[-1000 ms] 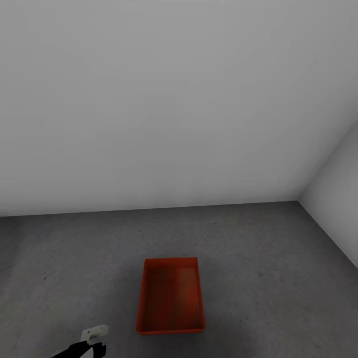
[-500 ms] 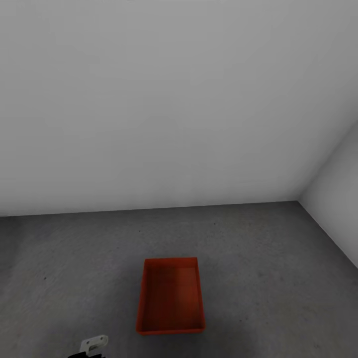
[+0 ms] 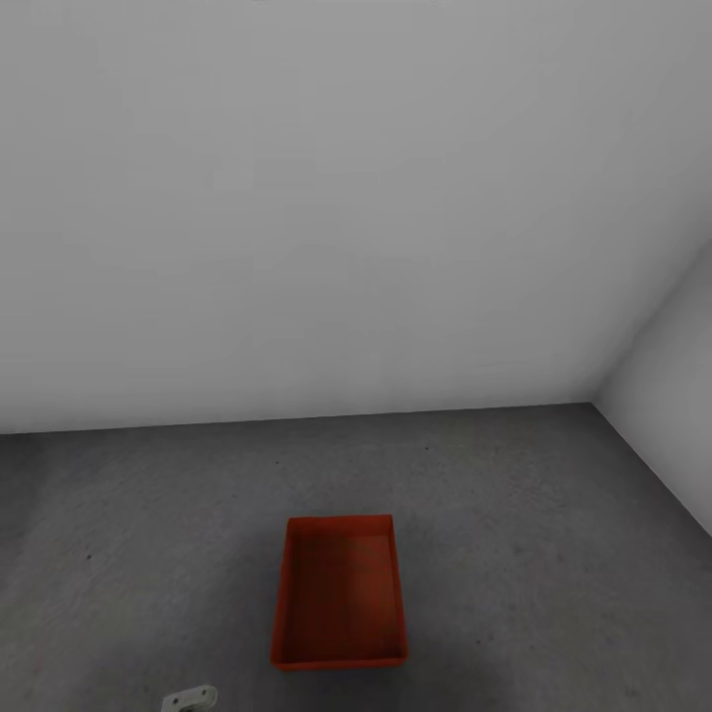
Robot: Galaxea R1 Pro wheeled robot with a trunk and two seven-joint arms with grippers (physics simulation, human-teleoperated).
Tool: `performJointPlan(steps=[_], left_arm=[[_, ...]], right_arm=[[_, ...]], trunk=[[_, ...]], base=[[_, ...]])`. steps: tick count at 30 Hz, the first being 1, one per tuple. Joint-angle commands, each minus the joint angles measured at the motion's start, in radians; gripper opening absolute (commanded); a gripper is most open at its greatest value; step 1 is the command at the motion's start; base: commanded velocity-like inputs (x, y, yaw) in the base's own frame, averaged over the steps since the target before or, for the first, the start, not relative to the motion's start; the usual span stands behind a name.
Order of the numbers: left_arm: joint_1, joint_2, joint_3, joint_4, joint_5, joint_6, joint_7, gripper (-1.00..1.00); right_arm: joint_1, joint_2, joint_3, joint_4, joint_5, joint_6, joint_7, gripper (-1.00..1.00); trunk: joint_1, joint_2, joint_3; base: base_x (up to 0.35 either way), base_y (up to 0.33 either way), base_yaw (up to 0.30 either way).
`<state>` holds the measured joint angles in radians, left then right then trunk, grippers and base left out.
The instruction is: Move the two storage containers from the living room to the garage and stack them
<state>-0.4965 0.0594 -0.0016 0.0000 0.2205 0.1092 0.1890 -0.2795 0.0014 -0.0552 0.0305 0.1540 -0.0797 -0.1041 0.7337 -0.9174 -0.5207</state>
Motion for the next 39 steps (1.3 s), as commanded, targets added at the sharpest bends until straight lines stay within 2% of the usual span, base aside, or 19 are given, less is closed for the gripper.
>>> performJointPlan(steps=[1, 30, 39], left_arm=[[0.001, 0.000, -0.001, 0.000, 0.006, 0.003, 0.002, 1.00], [0.031, 0.002, -0.001, -0.001, 0.007, 0.001, 0.003, 1.00], [0.036, 0.005, -0.002, -0.002, 0.000, 0.000, 0.003, 1.00]], right_arm=[[-0.001, 0.000, -0.006, 0.003, 0.010, -0.005, -0.005, 1.00], [-0.001, -0.001, -0.008, 0.003, 0.010, -0.003, -0.005, 1.00], [-0.001, 0.000, -0.009, 0.003, 0.007, -0.003, -0.005, 1.00]], trunk=[[0.000, -0.001, -0.001], [0.000, -0.001, 0.001], [0.000, -0.001, 0.013]], base=[[-0.106, 0.000, 0.000], [-0.321, 0.000, 0.000], [-0.081, 0.000, 0.000]])
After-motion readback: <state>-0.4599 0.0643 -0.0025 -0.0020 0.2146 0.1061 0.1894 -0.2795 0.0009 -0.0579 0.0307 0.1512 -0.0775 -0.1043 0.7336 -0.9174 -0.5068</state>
